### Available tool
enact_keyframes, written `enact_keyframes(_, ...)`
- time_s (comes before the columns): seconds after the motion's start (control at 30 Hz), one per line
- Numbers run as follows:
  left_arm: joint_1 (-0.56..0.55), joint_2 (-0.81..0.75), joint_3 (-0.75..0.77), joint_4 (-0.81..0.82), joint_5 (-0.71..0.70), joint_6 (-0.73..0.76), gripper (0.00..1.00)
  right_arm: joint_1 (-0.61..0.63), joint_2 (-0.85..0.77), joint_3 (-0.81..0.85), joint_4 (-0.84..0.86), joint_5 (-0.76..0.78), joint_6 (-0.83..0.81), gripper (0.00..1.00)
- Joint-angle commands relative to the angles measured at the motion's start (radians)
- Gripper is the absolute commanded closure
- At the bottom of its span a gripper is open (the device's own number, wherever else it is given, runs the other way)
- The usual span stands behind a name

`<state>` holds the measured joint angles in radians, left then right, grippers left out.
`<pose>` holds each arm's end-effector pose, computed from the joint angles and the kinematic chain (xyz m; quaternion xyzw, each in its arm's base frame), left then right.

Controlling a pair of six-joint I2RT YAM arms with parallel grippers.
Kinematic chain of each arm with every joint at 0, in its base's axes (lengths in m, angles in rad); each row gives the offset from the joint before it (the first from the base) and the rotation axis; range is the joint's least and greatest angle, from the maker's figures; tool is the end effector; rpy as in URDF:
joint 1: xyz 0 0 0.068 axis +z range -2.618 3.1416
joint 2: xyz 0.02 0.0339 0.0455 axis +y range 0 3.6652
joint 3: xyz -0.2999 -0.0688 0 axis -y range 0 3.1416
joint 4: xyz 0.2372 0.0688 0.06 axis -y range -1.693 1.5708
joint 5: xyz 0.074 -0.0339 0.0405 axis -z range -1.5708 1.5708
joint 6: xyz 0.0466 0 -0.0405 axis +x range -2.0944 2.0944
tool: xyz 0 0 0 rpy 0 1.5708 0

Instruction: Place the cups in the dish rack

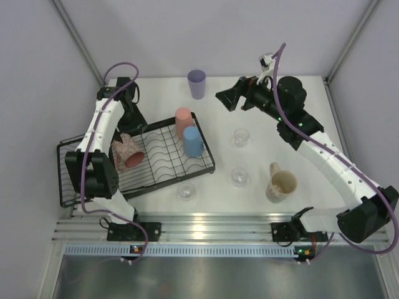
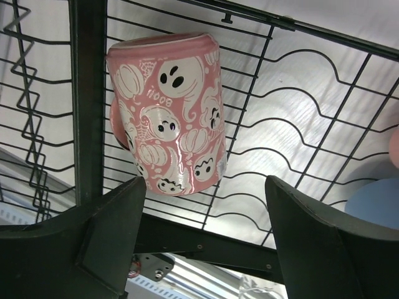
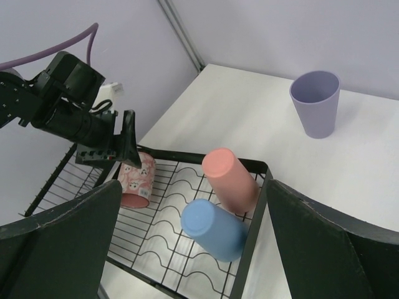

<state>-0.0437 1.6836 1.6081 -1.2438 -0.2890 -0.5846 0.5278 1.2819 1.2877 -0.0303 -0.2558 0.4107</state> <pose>0.3246 -0.0009 0.3385 -0.2797 0.9413 0.0975 0.1622 0.2450 0.1565 0.4594 -0.1305 0.7034 0.3947 0.5765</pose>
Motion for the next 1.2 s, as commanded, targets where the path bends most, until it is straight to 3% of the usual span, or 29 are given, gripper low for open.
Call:
enact_keyframes(0.0, 0.007, 0.001, 0.020, -0.019, -0.002, -0.130, 0.17, -0.014, -0.041, -0.001, 0.058, 0.001, -0.018, 0.01)
enact_keyframes(0.2, 0.036, 0.028, -0.011, -0.023, -0.012, -0.173, 0.15, -0.014, -0.053, -0.007, 0.061, 0.009, -0.032, 0.01)
enact_keyframes(0.4, 0.136, 0.016, -0.089, -0.020, -0.041, -0.162, 0.12, -0.015, -0.056, -0.010, 0.063, 0.013, -0.035, 0.01)
enact_keyframes(0.87, 0.148, 0.057, -0.180, 0.067, -0.004, -0.150, 0.11, -0.022, -0.076, -0.030, 0.079, 0.026, -0.044, 0.01)
enact_keyframes(1.17, 0.148, 0.060, -0.218, 0.141, 0.095, -0.090, 0.17, -0.022, -0.084, -0.039, 0.090, 0.030, -0.046, 0.01)
